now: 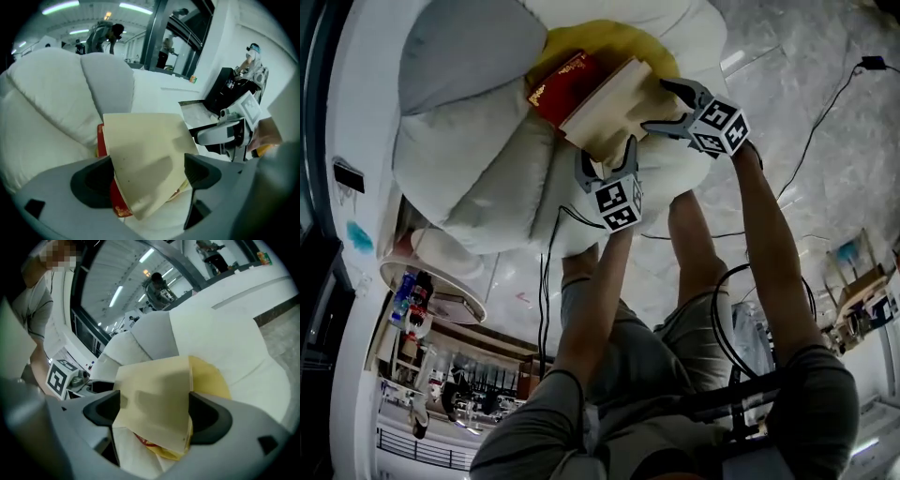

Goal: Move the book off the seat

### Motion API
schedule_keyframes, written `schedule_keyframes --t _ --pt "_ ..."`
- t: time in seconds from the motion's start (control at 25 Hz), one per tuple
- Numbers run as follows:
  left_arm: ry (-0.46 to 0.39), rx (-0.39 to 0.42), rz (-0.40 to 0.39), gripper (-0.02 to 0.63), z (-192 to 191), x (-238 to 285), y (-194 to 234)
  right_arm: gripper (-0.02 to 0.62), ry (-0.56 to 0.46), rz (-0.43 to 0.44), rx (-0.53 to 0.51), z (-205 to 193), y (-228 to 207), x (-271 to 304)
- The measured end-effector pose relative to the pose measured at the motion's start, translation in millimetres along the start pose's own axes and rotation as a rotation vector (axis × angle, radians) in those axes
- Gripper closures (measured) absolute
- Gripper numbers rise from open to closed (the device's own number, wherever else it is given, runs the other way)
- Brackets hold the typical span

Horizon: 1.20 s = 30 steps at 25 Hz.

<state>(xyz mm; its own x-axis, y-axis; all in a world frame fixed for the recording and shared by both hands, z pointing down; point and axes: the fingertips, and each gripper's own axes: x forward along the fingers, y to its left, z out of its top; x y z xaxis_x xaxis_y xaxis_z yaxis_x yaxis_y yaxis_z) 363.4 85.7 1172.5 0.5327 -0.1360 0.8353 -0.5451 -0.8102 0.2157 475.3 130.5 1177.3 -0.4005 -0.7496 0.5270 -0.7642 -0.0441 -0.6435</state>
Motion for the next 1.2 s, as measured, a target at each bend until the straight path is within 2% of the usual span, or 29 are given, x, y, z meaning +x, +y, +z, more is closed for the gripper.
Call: schedule_keyframes --t 0.24,0.52,0.72,0.88,0.96,1.08,1.2 --pt "-0.093 0.078 0.025 0.147 65 -42 14 0.158 -0.109 -0.035 -0.004 58 37 -11" --pt "-0.294 0.155 0.014 0.147 194 -132 2 0.158 -0.299 -0.095 -0.057 176 107 -75" --pt "-0.441 0.211 -0.006 0.149 287 -233 -18 0.158 -0.426 -0.151 -0.104 266 186 -138" --pt "-0.62 0.266 -0.037 0.149 374 -310 -38 0.158 -0.573 -0.215 -0.206 357 243 -195" --pt "-0.679 0.289 -0.048 0.149 403 -361 -46 0.158 -0.621 -0.237 -0.246 387 283 -220" --pt "-0.755 0.319 -0.071 0.149 437 -450 -61 0.158 -0.696 -0.23 -0.273 423 357 -264" --pt "-0.917 0.317 -0.095 0.149 485 -532 -76 0.158 -0.764 -0.201 -0.347 469 419 -307"
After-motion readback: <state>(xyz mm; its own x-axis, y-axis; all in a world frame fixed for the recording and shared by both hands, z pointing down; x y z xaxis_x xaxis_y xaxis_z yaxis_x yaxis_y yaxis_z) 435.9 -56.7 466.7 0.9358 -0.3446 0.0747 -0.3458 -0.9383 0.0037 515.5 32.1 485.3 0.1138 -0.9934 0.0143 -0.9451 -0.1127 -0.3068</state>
